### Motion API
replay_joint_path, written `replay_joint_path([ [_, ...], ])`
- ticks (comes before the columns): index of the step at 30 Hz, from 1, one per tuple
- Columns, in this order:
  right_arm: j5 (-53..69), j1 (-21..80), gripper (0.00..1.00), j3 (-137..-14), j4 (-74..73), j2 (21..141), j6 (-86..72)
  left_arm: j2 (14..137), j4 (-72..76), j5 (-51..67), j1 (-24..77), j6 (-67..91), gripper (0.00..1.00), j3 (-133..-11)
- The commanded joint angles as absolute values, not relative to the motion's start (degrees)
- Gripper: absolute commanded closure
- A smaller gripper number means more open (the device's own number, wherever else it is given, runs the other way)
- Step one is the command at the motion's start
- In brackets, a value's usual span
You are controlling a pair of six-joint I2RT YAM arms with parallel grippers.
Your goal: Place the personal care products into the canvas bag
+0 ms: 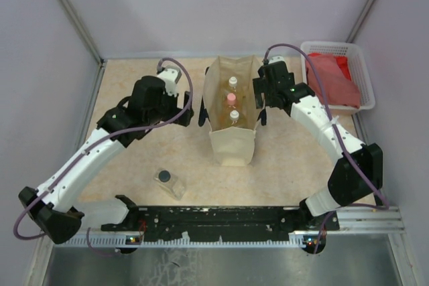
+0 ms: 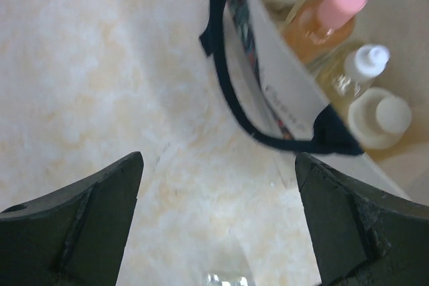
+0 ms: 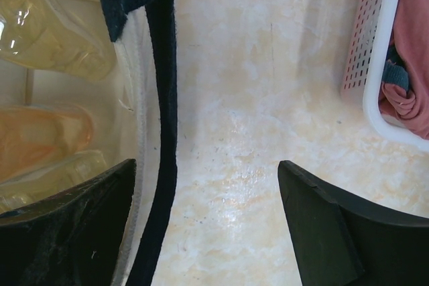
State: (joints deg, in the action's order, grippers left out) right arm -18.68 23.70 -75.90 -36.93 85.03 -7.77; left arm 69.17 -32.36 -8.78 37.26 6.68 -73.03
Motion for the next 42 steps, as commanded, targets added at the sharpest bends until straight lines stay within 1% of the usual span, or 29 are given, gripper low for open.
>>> replay_joint_path([
  [1, -18.43, 23.17, 0.14, -79.17, -36.56, 85.89, -7.75, 67.3, -54.63, -12.88, 37.29, 20.55, 0.0, -71.92],
  [4, -18.58, 23.12, 0.14, -80.01, -36.91, 86.45, -7.43, 64.98, -64.46, -12.06, 37.73, 33.08, 0.0, -69.67],
  [9, -18.32, 23.12, 0.14, -81.29, -37.02, 87.94, -6.53, 53.15, -73.83, -16.67, 38.06, 51.83, 0.0, -64.33],
  [13, -17.51, 23.14, 0.14, -82.18, -37.26, 89.14, -6.26, 47.0, -79.15, -17.99, 38.1, 61.57, 0.0, -61.14],
  [17, -17.08, 23.16, 0.13, -81.96, -36.98, 89.3, -6.26, 48.74, -80.84, -19.05, 38.06, 63.35, 0.0, -60.48],
  [20, -17.22, 23.17, 0.13, -81.47, -37.0, 89.15, -6.29, 48.7, -79.34, -19.6, 38.1, 64.8, 0.0, -59.42],
  [25, -17.57, 23.11, 0.13, -80.62, -36.91, 88.43, -6.11, 47.99, -73.22, -18.25, 38.1, 66.89, 0.0, -56.53],
  [31, -17.89, 23.12, 0.12, -81.21, -36.99, 88.68, -5.35, 51.42, -64.25, -14.59, 38.11, 61.87, 0.0, -57.17],
  [34, -18.09, 23.16, 0.12, -81.55, -37.0, 88.77, -5.11, 52.97, -64.1, -12.77, 38.11, 61.2, 0.0, -57.4],
  [42, -18.43, 23.18, 0.12, -82.08, -37.73, 88.81, -4.45, 50.94, -65.45, -9.59, 38.14, 63.07, 0.0, -56.31],
])
